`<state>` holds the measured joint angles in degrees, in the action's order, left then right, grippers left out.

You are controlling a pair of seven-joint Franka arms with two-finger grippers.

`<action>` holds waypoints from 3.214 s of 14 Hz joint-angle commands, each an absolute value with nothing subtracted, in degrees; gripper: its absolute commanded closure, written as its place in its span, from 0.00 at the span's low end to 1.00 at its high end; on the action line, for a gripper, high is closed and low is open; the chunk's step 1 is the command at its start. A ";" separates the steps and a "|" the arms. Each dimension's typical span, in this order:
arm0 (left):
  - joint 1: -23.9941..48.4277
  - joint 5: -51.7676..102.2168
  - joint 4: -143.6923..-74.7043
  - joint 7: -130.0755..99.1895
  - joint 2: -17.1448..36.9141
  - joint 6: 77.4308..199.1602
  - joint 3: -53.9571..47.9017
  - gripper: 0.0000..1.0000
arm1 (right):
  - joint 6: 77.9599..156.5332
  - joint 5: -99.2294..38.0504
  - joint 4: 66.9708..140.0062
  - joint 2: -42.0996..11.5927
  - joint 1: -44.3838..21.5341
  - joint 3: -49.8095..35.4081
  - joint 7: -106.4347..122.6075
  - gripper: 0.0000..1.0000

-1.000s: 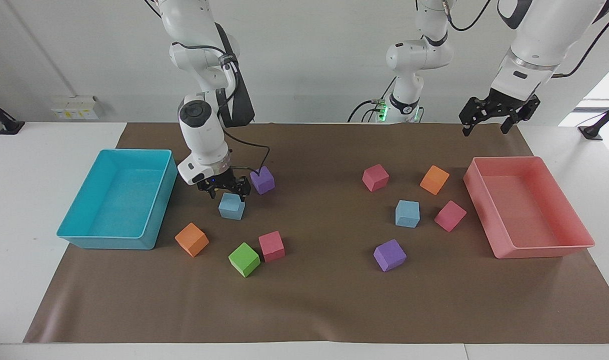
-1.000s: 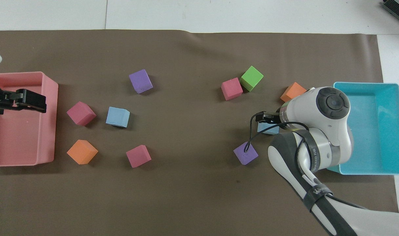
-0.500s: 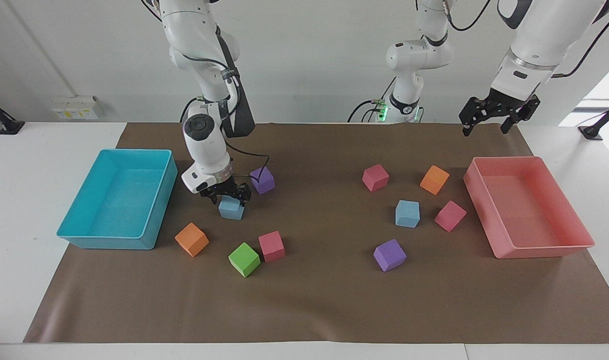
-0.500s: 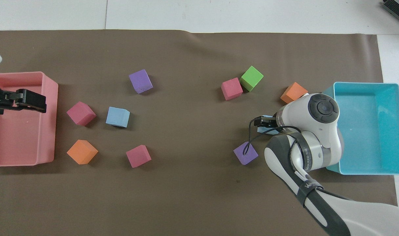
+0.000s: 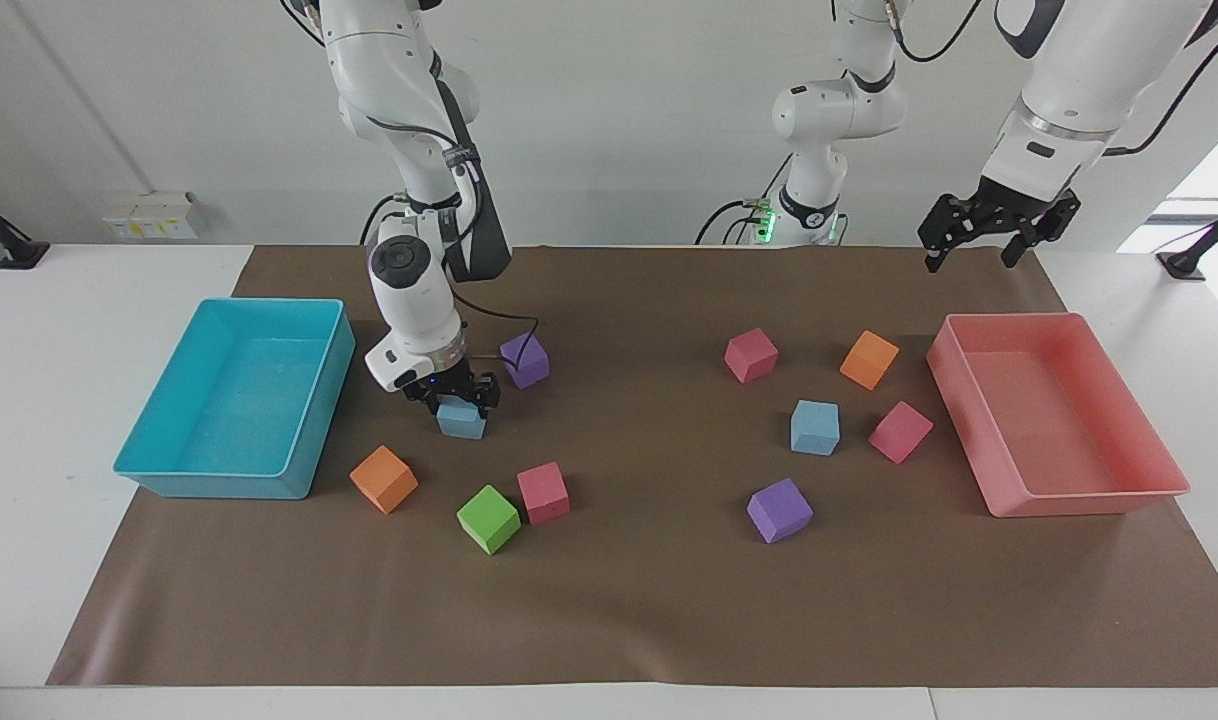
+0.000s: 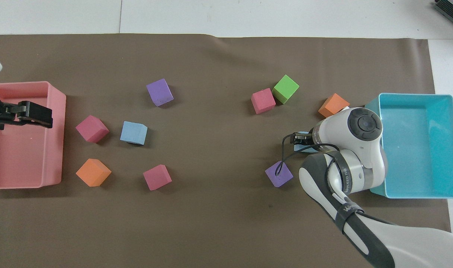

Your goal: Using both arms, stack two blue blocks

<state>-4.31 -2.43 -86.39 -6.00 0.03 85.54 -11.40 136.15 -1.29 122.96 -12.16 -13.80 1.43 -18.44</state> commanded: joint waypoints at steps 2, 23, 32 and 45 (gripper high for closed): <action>-5.54 -1.41 -86.66 -5.54 -0.97 84.90 -11.87 0.00 | 137.64 -2.46 123.22 -12.48 -13.62 1.14 -17.23 1.00; -5.54 -1.41 -86.66 -5.54 -0.97 84.90 -11.87 0.00 | 110.48 -1.41 88.26 -22.31 -28.20 0.79 -26.00 1.00; -5.54 -1.41 -86.66 -5.45 -0.97 84.81 -11.87 0.00 | 117.58 -0.62 85.07 -31.72 -36.82 0.79 -35.68 1.00; -5.36 -1.41 -86.66 -5.54 -0.97 84.82 -11.95 0.00 | 125.59 -0.18 92.02 -30.59 -37.97 1.14 -40.61 1.00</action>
<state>-4.31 -2.43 -86.39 -6.00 0.03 85.54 -11.41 124.38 -1.06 90.21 -31.72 -38.03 1.22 -38.93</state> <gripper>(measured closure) 0.000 0.405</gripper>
